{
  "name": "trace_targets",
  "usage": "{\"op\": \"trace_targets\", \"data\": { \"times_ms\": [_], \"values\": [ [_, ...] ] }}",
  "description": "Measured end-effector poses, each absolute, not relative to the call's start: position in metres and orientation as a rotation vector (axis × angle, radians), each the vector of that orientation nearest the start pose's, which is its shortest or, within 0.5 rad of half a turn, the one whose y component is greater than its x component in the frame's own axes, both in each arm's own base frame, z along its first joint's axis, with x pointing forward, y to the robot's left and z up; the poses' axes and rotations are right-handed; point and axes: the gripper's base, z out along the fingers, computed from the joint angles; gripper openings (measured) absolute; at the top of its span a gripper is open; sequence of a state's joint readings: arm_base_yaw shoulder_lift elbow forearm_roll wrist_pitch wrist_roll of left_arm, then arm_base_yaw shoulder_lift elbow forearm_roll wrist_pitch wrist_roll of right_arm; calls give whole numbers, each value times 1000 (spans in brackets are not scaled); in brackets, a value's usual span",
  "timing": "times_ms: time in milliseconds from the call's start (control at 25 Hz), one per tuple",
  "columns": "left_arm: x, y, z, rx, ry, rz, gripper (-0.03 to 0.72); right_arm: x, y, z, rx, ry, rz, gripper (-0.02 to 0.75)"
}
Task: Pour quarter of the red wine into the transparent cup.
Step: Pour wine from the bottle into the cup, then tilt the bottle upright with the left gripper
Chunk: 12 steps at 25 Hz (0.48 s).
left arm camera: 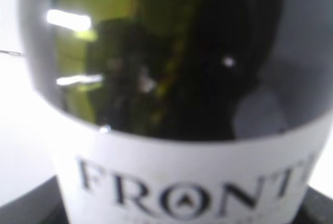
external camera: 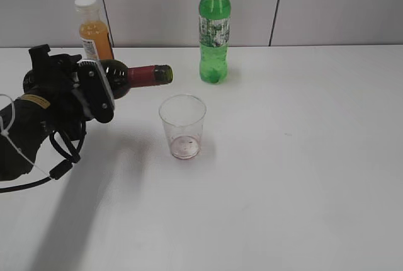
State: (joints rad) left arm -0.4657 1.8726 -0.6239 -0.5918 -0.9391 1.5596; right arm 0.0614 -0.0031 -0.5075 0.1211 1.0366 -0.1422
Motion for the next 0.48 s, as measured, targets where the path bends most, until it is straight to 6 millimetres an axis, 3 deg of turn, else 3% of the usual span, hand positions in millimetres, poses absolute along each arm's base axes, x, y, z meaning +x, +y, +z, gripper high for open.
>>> {"op": "trace_targets", "data": {
  "times_ms": [480],
  "values": [
    [303, -105, 135, 1236, 1525, 979, 545, -6, 9, 282, -208, 1994, 92, 593]
  ]
}}
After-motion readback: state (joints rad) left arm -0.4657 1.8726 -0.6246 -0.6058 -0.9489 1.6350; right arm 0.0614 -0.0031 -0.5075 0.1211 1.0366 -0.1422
